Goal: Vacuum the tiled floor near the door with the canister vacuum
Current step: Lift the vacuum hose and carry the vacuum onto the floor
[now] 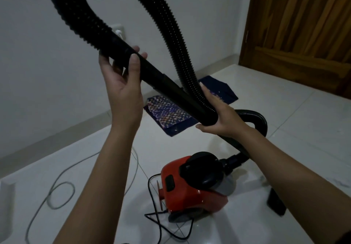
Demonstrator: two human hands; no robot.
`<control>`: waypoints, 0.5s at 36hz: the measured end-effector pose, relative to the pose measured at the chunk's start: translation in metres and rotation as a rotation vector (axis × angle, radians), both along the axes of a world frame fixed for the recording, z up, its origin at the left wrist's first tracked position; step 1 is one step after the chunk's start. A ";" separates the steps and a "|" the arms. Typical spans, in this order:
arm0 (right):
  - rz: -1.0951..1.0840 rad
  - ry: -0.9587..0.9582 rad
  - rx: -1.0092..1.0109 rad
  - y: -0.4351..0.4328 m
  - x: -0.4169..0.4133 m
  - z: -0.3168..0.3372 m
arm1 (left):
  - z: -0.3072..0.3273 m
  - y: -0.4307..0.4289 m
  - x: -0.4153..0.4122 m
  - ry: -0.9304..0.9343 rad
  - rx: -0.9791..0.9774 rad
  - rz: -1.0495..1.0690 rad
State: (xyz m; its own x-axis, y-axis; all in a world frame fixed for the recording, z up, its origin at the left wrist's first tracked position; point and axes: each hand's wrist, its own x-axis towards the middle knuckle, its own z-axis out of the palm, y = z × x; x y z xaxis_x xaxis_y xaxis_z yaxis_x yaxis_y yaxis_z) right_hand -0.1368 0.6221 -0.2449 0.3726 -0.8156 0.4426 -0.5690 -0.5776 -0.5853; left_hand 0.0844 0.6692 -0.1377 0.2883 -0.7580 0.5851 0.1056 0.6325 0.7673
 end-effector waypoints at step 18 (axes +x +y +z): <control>-0.336 -0.041 0.070 0.040 0.033 0.074 | 0.093 0.005 -0.063 0.017 0.406 0.063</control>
